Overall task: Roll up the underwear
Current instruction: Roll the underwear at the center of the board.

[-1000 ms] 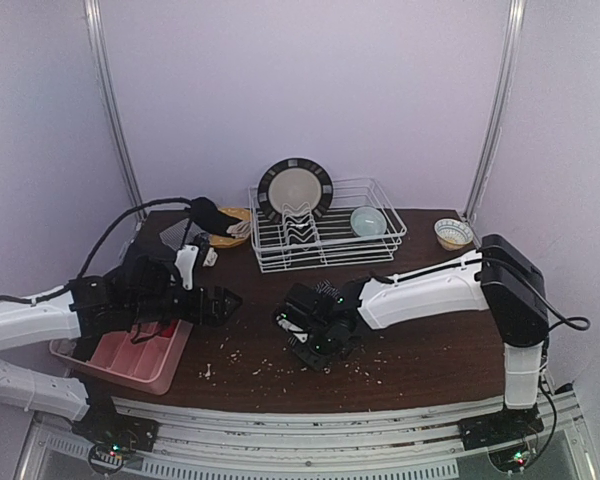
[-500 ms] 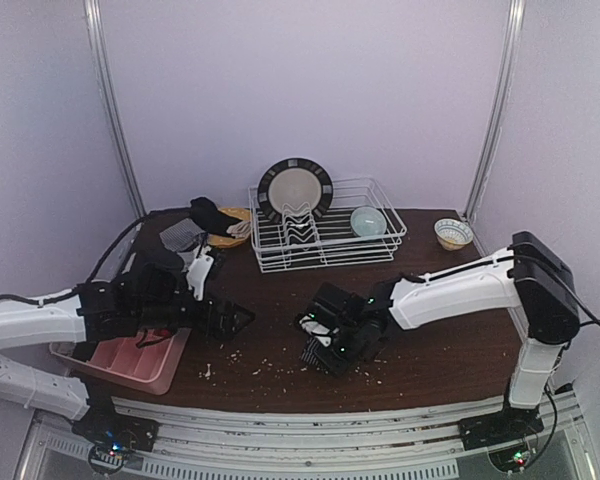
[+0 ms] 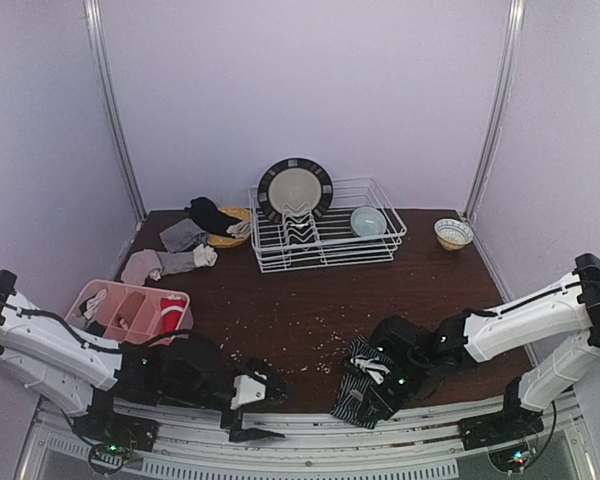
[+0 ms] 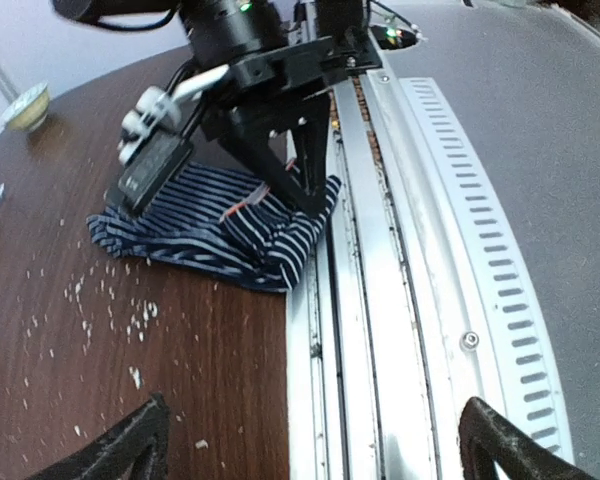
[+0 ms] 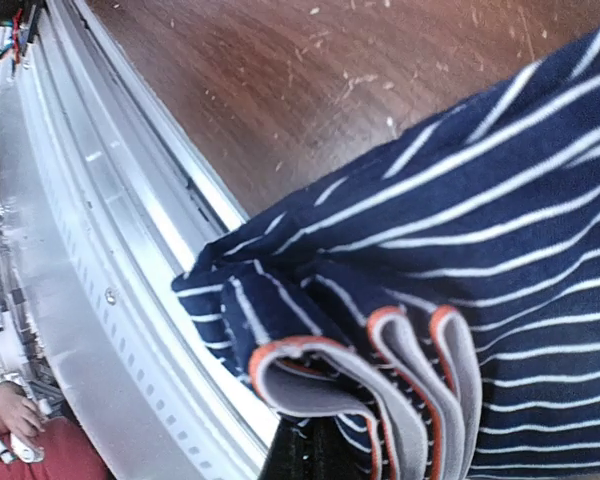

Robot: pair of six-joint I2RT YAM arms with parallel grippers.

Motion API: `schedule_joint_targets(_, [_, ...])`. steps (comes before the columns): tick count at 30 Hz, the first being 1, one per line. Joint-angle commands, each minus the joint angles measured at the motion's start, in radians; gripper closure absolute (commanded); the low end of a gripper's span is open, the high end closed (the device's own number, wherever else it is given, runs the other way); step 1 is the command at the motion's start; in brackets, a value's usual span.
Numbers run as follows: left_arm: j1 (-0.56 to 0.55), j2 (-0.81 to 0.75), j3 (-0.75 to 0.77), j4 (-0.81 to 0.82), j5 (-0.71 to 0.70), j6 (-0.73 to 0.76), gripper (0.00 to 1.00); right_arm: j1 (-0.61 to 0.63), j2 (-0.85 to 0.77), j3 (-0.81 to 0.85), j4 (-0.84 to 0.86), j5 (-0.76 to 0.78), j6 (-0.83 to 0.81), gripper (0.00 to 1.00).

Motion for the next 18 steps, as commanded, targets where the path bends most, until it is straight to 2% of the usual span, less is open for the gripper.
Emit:
schedule_joint_targets(1, [-0.024, 0.093, 0.15, 0.061, 0.07, 0.312, 0.05, -0.005, -0.046, -0.078, 0.134, -0.096, 0.113, 1.0])
schedule_joint_targets(9, [-0.024, 0.365, 0.41, -0.126, 0.208, 0.478, 0.42, -0.057, -0.128, -0.165, 0.221, -0.161, 0.183, 1.0])
schedule_joint_targets(18, [-0.024, 0.541, 0.527, -0.135, 0.22, 0.573, 0.47, -0.091, -0.171, -0.185, 0.197, -0.185, 0.179, 1.0])
